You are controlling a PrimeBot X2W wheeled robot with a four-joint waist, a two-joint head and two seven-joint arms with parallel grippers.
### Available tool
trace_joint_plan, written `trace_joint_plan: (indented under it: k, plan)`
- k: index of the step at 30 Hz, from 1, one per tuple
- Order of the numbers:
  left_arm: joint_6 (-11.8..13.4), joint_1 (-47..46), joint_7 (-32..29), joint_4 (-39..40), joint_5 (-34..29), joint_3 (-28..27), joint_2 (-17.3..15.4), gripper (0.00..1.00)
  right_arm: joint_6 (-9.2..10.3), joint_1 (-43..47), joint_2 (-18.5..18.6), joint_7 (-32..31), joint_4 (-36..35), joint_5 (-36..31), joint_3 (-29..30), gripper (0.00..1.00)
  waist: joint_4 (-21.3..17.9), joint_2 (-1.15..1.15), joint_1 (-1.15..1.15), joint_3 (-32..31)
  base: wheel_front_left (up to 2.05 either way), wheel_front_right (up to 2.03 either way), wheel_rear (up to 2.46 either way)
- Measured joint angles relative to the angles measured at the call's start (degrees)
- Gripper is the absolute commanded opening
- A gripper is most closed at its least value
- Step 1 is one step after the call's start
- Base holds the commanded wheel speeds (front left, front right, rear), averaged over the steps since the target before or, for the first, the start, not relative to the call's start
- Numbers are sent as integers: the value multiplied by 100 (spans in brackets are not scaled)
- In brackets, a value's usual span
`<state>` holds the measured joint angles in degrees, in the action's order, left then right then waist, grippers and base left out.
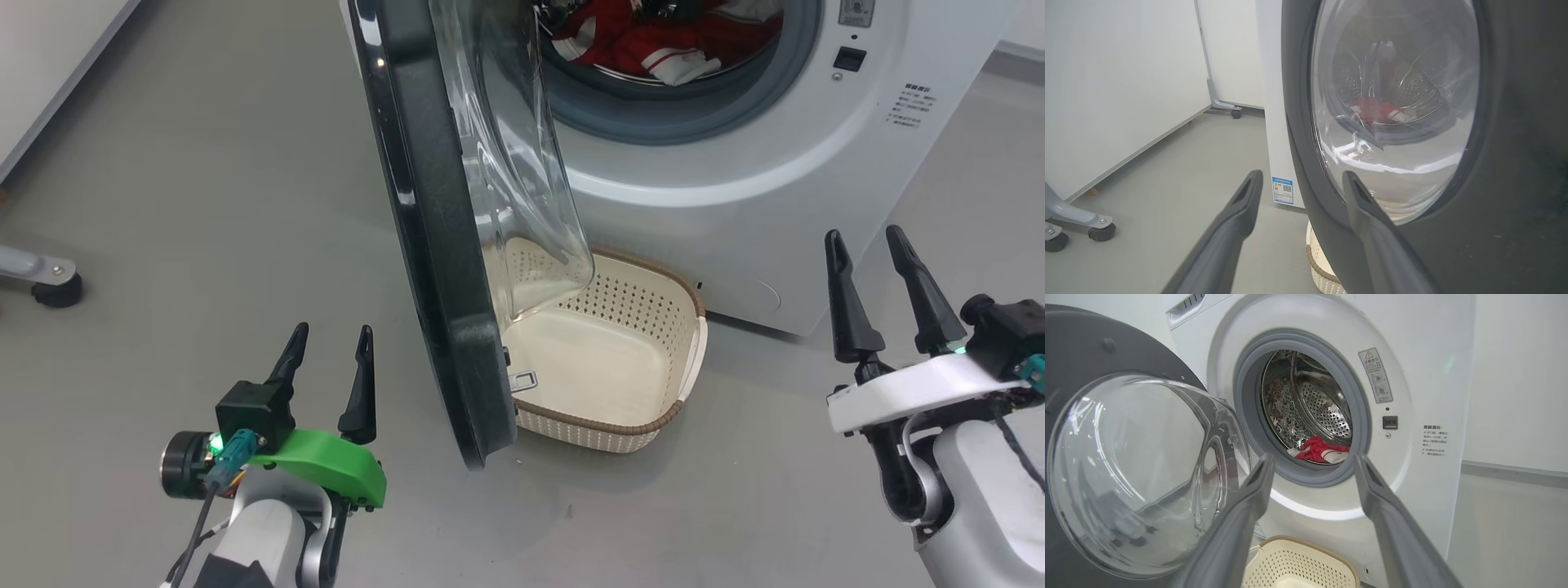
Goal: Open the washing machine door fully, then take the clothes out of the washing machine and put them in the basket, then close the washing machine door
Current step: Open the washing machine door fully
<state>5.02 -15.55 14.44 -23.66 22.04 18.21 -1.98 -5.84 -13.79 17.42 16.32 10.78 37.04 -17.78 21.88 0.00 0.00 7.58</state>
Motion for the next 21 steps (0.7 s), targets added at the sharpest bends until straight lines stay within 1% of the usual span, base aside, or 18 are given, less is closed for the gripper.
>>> trace_joint_plan:
  k: [2,4,7,11,13,18,21]
  plan:
    - [1,20,0,-5,-1,-7,-7,100,148,44,5,-34,87,-242,-47,100,-28,0,0,-36,0,0,0]
    - [1,25,0,-11,-5,-3,-15,100,257,117,5,-87,140,-414,-78,100,-54,0,0,-67,0,0,0]
    - [1,27,0,-26,-5,18,-18,100,443,238,-44,-98,208,-550,-71,100,-84,0,0,-102,0,0,0]
    - [1,32,0,-52,-7,14,-31,100,598,332,-167,-138,277,-658,-48,100,-111,0,0,-126,0,0,0]
    - [1,34,0,-63,-5,14,-37,100,615,376,-211,-138,319,-699,-27,100,-118,0,0,-128,0,0,0]
    - [1,38,0,-85,-5,10,-41,100,753,404,-379,-140,244,-851,155,100,-121,0,0,-126,0,0,0]
    - [1,42,0,-90,-7,8,-41,100,753,405,-436,-140,198,-935,223,100,-114,0,0,-123,0,0,0]
